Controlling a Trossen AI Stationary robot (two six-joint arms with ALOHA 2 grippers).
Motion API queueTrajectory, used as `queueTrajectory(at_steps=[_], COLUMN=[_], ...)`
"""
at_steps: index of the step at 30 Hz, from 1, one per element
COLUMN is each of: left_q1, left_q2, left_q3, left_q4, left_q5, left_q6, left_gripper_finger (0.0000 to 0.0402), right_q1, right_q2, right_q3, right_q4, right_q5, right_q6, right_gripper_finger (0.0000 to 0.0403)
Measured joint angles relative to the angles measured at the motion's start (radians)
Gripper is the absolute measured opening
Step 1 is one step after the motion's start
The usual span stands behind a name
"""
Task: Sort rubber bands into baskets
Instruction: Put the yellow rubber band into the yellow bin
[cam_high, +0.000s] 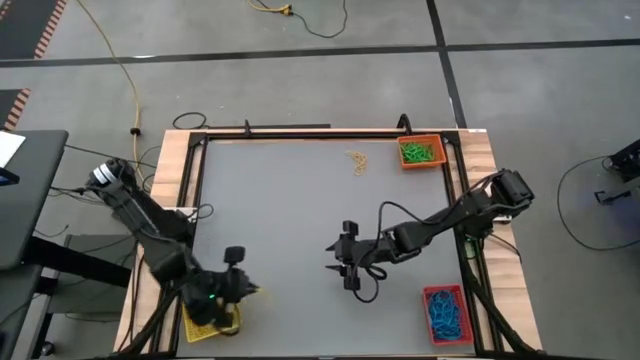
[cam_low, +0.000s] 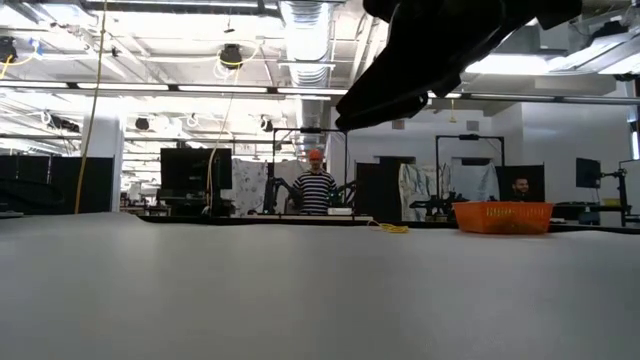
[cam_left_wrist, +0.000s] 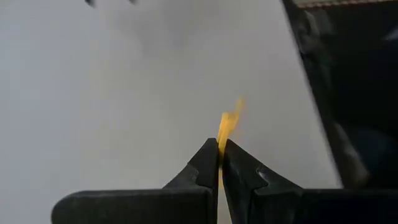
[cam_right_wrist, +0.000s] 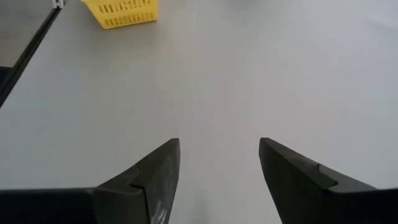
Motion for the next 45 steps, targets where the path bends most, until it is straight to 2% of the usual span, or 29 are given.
queueTrajectory(at_steps=[9,14,18,22,28,39,45], left_q1=[-0.213,-0.304,-0.349,-0.362,-0.363,-0.363,-0.363], left_q2=[-0.008,-0.007,-0.007,-0.006,-0.005,-0.005,-0.005], left_q3=[0.000,0.000,0.000,-0.031,-0.114,-0.168,-0.168], left_q4=[-0.149,-0.211,-0.241,-0.241,-0.211,-0.112,-0.070], left_q5=[0.135,0.130,0.089,0.093,0.182,0.191,0.187], left_q6=[-0.324,-0.526,-0.618,-0.668,-0.763,-0.772,-0.764], left_gripper_finger=[0.0000,0.0000,0.0000,0.0000,0.0000,0.0001,0.0035], right_q1=[-0.005,-0.004,-0.004,-0.004,-0.004,-0.003,-0.003], right_q2=[0.000,0.005,0.008,0.008,0.008,0.009,0.009], right_q3=[0.000,0.000,-0.001,-0.001,-0.001,-0.001,-0.001], right_q4=[0.001,0.004,0.003,0.004,0.005,0.004,0.001], right_q5=[0.000,0.000,-0.001,-0.001,-0.001,-0.001,-0.001], right_q6=[-0.022,-0.024,-0.025,-0.024,-0.024,-0.003,0.012], right_gripper_finger=[0.0248,0.0248,0.0248,0.0248,0.0248,0.0248,0.0248])
